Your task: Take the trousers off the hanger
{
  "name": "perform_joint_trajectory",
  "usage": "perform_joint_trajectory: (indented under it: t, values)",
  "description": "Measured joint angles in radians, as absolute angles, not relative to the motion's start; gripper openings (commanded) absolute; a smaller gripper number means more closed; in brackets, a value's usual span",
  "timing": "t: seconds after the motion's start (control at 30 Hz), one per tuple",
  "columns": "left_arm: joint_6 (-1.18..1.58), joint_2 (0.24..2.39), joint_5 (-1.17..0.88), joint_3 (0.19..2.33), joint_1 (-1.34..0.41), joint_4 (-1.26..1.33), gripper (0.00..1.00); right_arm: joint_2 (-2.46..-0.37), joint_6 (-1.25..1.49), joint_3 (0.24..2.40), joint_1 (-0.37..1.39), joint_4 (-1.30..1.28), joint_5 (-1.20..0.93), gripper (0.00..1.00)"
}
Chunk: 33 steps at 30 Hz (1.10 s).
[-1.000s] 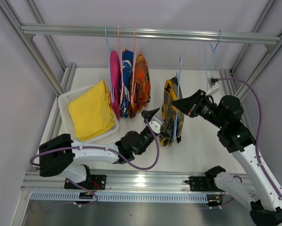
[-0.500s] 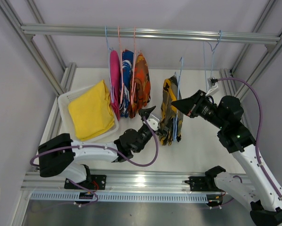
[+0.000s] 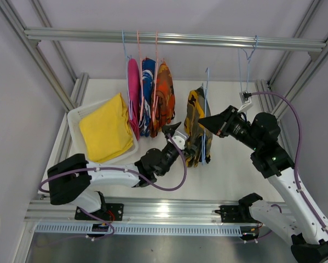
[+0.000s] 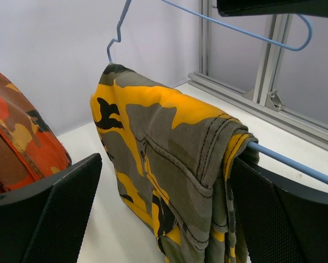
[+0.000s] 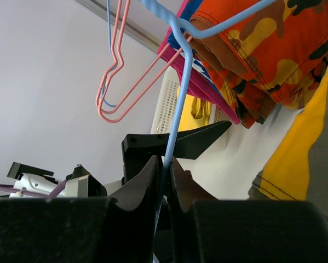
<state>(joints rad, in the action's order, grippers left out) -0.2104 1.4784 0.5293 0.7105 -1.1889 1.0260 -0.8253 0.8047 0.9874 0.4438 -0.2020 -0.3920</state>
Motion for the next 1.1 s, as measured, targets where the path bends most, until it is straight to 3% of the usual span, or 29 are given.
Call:
perform_joint_trajectory:
  t: [1.03,1.1]
  values:
    - [-0.193,1.552,0.572,0.814,-1.208,0.978,0.99,-0.827,0.811,0.963,0.443,-0.179,-0.394,0.00]
    - [-0.203,1.580,0.595,0.842,-1.209,0.976,0.95,-0.827,0.811,0.963,0.442,-0.177,-0.393,0.00]
